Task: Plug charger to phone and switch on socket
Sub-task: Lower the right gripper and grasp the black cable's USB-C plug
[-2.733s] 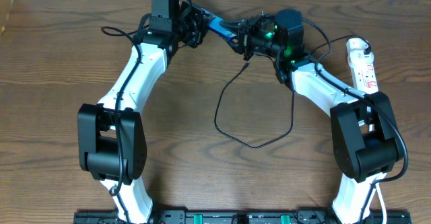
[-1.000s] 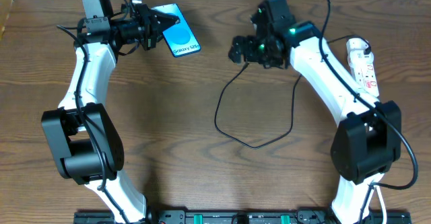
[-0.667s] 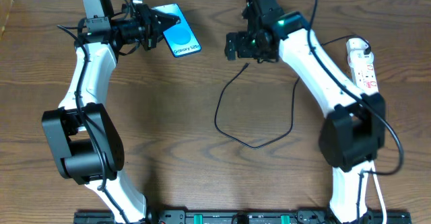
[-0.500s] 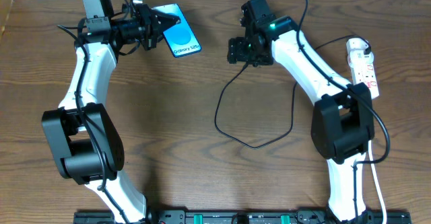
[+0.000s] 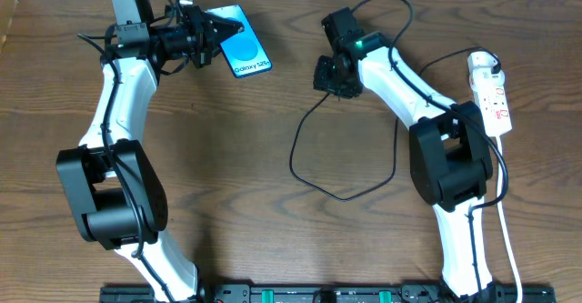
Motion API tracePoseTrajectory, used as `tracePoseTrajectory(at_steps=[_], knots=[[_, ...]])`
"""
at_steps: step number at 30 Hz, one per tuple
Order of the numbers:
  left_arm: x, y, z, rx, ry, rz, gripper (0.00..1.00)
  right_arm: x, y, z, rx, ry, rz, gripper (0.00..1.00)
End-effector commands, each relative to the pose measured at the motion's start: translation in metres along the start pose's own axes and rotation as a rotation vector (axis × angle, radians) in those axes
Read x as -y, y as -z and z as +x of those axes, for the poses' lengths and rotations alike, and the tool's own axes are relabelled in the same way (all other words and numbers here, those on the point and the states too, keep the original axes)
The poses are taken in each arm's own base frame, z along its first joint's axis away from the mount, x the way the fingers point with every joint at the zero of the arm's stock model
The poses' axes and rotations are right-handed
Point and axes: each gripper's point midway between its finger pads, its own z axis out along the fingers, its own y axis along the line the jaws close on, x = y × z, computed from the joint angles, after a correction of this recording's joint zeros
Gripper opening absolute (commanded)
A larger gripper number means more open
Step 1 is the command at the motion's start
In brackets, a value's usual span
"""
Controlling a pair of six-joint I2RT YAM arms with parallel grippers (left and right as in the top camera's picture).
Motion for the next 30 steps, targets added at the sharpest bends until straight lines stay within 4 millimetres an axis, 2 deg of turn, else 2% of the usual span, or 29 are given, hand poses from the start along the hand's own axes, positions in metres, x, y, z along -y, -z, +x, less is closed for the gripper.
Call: tracePoseTrajectory(at_steps=[1,5,24,30], knots=[[0.021,0.006,0.005,-0.014,-0.062,0.036,0.07,0.007,-0.013,0.004,-0.002,-0.032,0.04,0.4],[0.021,0.006,0.005,-0.014,-0.062,0.036,0.08,0.011,-0.023,0.011,-0.024,-0.039,0.056,0.37],[0.021,0.006,0.005,-0.014,-0.062,0.036,0.07,0.02,-0.034,0.02,-0.038,-0.068,0.094,0.29],[0.021,0.006,0.005,-0.014,-0.062,0.036,0.07,0.028,-0.053,0.029,-0.067,-0.08,0.119,0.27]])
